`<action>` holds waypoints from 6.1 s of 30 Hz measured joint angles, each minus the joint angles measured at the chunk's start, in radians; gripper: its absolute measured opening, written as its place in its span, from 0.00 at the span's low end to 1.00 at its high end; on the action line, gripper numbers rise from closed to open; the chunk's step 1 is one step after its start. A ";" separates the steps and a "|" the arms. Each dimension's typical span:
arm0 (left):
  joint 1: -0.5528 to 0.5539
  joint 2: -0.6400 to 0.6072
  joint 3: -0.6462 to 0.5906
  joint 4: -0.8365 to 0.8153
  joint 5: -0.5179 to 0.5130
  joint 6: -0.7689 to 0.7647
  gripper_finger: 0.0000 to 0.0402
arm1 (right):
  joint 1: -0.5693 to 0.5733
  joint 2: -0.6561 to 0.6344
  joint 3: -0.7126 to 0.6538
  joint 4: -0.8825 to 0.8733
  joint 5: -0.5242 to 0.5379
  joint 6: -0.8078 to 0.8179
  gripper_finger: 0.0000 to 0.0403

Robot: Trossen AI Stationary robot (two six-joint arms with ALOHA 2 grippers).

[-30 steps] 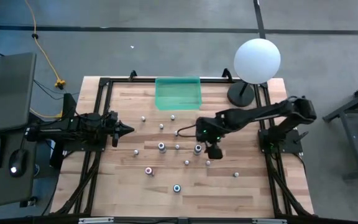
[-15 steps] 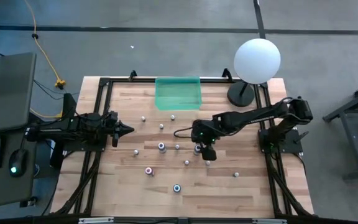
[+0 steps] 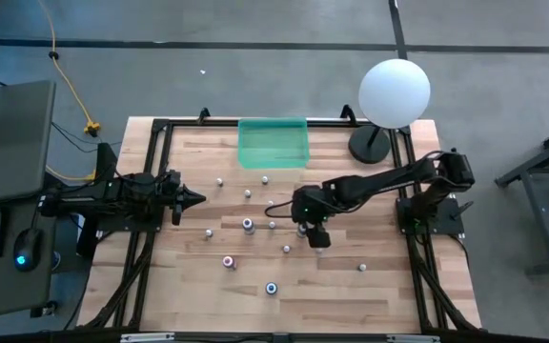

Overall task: Pick & Place food coloring
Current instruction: Put the large black food coloring into the bin, then put the large blue food coloring into the bin

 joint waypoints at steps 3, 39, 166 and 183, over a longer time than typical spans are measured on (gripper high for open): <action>0.000 0.000 0.000 0.000 0.000 0.000 0.00 | 0.000 0.023 0.000 0.009 0.000 0.002 0.64; 0.000 0.000 0.000 0.000 0.000 0.000 0.00 | 0.000 0.027 0.000 -0.021 -0.001 0.088 0.40; 0.000 0.000 0.000 0.000 0.000 0.000 0.00 | -0.592 0.267 0.570 -0.437 0.202 0.171 0.65; 0.000 0.000 0.000 0.000 0.000 0.000 0.00 | -0.409 -0.080 0.573 -0.153 -0.124 -0.103 0.65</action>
